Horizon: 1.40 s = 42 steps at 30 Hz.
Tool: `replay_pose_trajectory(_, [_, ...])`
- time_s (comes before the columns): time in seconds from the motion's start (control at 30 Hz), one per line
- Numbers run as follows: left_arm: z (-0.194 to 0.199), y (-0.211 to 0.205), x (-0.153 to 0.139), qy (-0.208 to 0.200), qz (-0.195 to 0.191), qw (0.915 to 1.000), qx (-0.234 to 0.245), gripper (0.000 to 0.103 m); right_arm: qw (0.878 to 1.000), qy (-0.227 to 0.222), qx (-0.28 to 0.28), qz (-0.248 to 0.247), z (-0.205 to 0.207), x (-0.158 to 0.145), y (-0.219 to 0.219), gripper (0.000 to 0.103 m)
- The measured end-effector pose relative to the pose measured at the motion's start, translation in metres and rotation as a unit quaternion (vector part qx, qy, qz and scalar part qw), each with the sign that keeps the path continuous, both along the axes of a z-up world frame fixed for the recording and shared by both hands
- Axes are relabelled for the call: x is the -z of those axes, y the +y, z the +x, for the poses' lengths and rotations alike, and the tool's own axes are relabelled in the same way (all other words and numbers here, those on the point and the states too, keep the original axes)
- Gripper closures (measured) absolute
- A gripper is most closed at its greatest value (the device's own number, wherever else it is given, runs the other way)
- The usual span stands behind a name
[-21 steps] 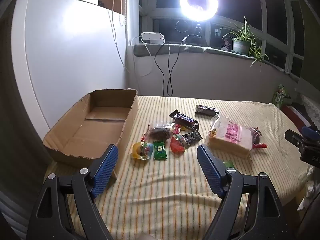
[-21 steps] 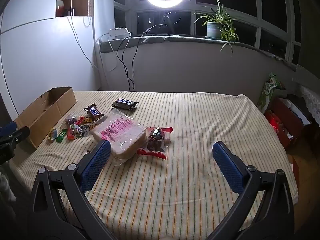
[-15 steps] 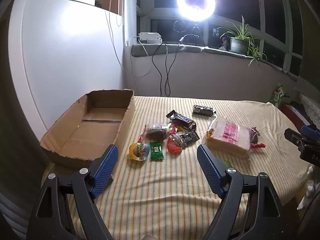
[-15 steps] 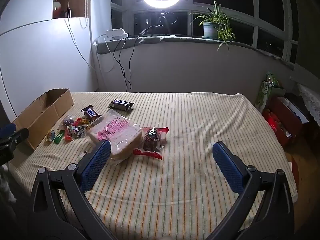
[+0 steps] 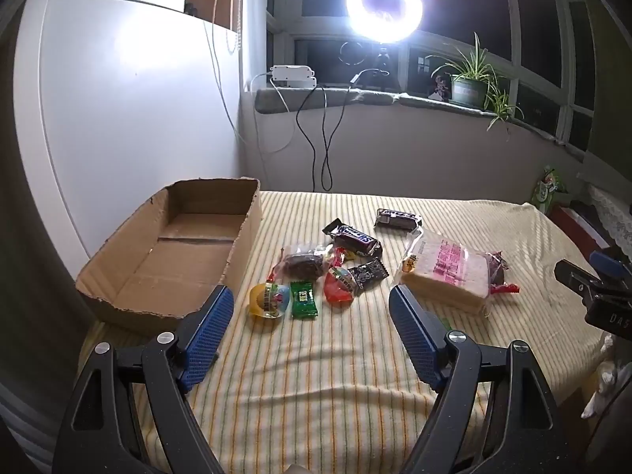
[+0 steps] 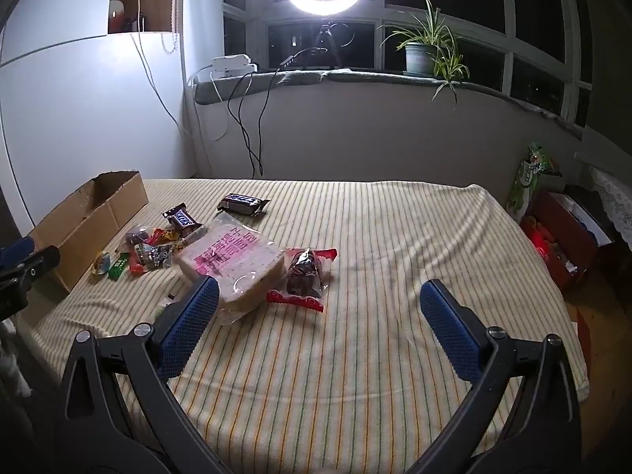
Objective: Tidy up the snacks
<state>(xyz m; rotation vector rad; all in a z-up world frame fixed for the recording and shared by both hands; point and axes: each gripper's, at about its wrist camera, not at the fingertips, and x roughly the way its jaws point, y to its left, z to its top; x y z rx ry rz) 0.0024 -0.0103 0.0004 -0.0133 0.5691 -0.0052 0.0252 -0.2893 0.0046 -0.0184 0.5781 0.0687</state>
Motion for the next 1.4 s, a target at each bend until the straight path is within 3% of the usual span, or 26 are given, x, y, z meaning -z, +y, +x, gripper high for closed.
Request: replay_pose_trajectory(1.4, [-0.0001,0.0009,0.0003,0.001,-0.004,1.0,0.002,0.022,1.0,0.01,-0.013,0.002,0.0024,0.0051,0.0053,0.0])
